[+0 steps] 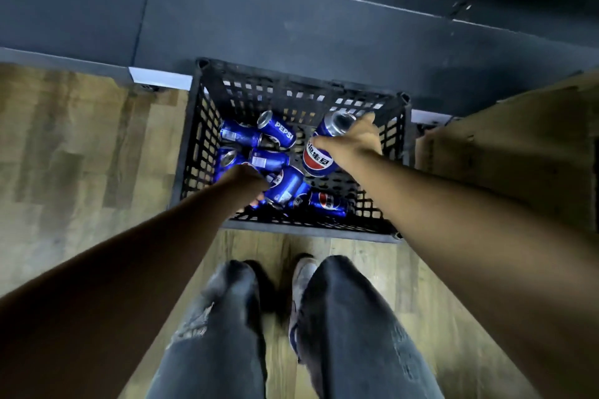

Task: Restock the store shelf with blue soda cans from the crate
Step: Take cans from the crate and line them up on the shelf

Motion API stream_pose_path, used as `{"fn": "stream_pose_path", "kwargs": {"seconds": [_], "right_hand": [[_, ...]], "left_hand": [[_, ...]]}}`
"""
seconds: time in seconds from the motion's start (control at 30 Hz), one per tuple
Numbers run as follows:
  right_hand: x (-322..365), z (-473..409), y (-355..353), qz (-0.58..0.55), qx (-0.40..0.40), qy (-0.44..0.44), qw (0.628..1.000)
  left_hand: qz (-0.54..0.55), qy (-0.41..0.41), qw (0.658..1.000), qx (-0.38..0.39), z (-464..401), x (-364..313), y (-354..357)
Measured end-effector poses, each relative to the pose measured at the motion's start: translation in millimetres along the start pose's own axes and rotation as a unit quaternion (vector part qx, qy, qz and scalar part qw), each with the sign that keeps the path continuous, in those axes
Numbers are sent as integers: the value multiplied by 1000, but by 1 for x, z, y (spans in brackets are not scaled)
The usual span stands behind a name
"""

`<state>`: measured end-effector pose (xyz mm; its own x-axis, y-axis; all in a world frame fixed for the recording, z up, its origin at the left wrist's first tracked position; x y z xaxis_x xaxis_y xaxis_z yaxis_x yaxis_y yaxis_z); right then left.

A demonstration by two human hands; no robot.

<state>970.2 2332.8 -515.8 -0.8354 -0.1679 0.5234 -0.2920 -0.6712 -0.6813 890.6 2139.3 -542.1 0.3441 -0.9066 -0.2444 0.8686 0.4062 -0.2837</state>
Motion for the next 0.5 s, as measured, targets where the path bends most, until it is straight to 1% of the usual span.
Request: {"fn": "stream_pose_path", "kwargs": {"seconds": [0.03,0.07,0.13,0.23,0.33,0.5], "right_hand": [[13,10,-10,-2,1,-6,1000],[26,21,-21,-4,1,-12,1000],[52,43,-44,-18,-5,-20,1000],[93,76,-82,-54,-20,-31,998],[131,104,-116,-74,-31,-59,995],[190,151,-166,-61,-34,-129,989]], "left_hand": [[0,-5,999,35,22,-7,4],[-11,7,998,53,37,-13,6],[18,-8,997,75,77,-19,-1],[93,-33,988,116,126,-29,-18],[161,-30,980,116,172,-47,-37],[253,-20,960,122,244,-74,-70]]}}
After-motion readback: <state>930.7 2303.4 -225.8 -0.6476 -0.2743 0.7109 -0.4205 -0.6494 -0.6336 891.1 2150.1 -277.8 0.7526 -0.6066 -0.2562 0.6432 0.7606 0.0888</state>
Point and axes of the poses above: each hand's wrist, its own z-axis away from the middle knuckle, its own y-axis out of the palm, x = y × z, the point moved 7 cm from there along -z, towards the middle knuckle, and after that the axes turned 10 degrees about -y, right-handed, at the moved point
